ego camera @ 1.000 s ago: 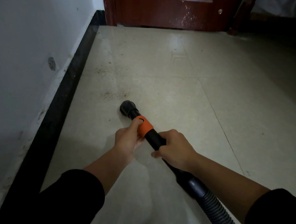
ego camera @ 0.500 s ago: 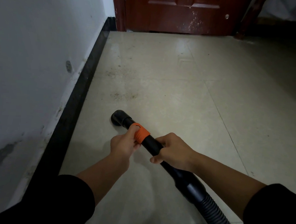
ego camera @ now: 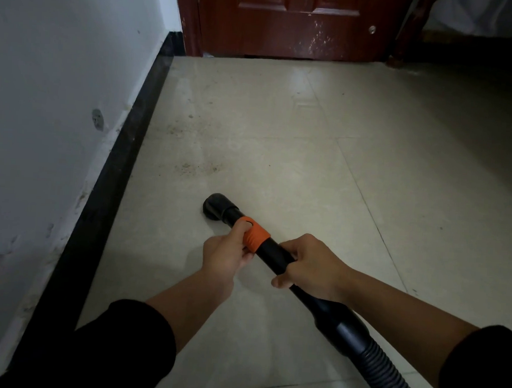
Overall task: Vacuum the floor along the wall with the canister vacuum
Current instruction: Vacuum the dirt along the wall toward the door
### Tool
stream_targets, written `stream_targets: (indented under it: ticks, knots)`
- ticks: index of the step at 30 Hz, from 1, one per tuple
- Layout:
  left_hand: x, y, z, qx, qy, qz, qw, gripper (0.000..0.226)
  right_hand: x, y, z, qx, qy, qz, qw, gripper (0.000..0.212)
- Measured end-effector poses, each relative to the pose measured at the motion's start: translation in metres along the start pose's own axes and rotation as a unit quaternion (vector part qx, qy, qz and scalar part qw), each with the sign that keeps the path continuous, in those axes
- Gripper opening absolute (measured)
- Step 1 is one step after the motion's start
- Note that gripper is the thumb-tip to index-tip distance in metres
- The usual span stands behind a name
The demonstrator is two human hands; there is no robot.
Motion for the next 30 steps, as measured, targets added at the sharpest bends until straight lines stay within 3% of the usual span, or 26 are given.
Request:
stream_targets:
  ticks: [9, 21, 25, 30]
  knots:
    - [0.009, -0.014, -0.057, 0.003, -0.042, 0.012, 0.999, 0.022, -0.039, -0.008, 0.034, -0.025, -0.036, -0.02, 0.999, 0.019]
    - [0.019, -0.004, -0.15, 0.042, -0.184, 0.064, 0.98, 0.025, -0.101, 0.004, 0.092, -0.009, -0.085, -0.077, 0.993, 0.017]
    - [0.014, -0.002, -0.178, 0.048, -0.181, 0.093, 0.978, 0.046, -0.107, 0.005, 0.115, -0.01, -0.077, -0.098, 0.992, 0.014]
    - [-0.011, -0.008, -0.184, 0.028, -0.204, 0.096, 0.974, 0.046, -0.091, -0.008, 0.128, -0.002, -0.049, -0.094, 0.994, 0.033]
Point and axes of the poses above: each hand's wrist, its own y-axis away from the middle knuckle, its own z-axis out of the back of the hand, x = y × z, the point moved 7 cm from there along -y, towards the middle knuckle, and after that the axes turned 4 degrees about -z, right-handed, at the moved point
